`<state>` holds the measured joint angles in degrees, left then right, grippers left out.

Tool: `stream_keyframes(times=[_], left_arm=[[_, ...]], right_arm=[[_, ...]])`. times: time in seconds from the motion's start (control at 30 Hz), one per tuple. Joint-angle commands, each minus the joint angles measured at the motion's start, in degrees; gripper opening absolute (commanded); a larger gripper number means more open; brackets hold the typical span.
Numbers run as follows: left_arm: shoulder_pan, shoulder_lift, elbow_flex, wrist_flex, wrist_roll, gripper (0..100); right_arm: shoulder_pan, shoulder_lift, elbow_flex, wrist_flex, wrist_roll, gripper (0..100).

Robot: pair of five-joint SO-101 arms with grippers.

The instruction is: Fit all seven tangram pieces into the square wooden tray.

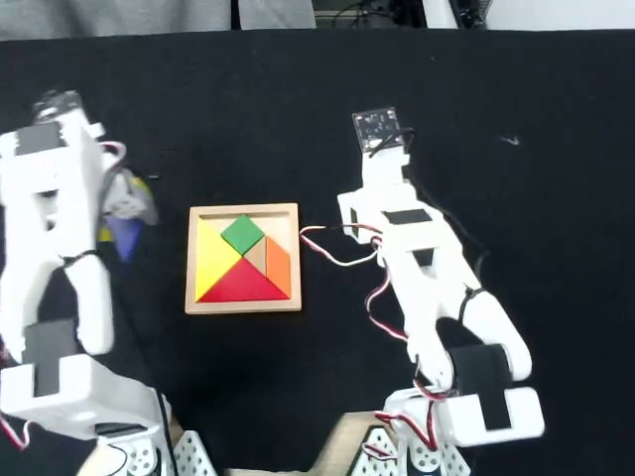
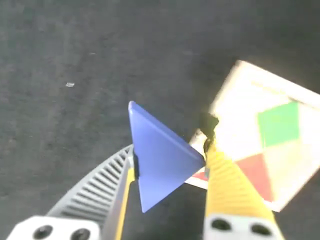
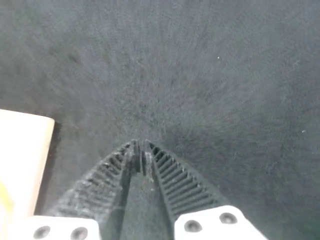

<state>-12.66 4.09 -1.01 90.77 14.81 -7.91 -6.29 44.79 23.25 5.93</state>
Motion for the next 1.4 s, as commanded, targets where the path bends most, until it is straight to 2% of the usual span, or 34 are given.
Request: stream_keyframes(times=[0.0,0.17,0.4,0.6,0.73,1.0,1.2,1.37], left_arm=[[9.54,-2.9,-0.31,-0.26,6.33,12],[18.68,-3.34,-2.24,-4.57,11.78,12],[24.31,-1.76,-0.22,-17.67,19.6,13],[29.49,5.1,-0.22,-23.82,29.1,13],[29.58,9.93,-0.22,-26.9,34.9,13],[29.76,12.75,-0.31,-28.75,35.6,12],[29.85,13.27,0.4,-28.22,42.11,12],[29.85,13.27,0.4,-28.22,43.87,12]], right_arm=[[-0.44,-4.97,0.48,0.35,0.44,1.8],[1.49,-7.34,1.36,0.09,0.09,1.8],[4.84,-7.96,1.01,-0.09,-0.09,1.8],[5.01,-7.96,0.92,-0.09,-0.09,1.8],[5.1,-7.96,0.92,-0.09,-0.09,1.8],[5.1,-7.96,0.57,-0.09,-0.09,1.8],[5.1,-7.96,0.48,-0.09,-0.09,1.8],[5.1,-7.96,0.48,-0.09,-0.09,1.8]])
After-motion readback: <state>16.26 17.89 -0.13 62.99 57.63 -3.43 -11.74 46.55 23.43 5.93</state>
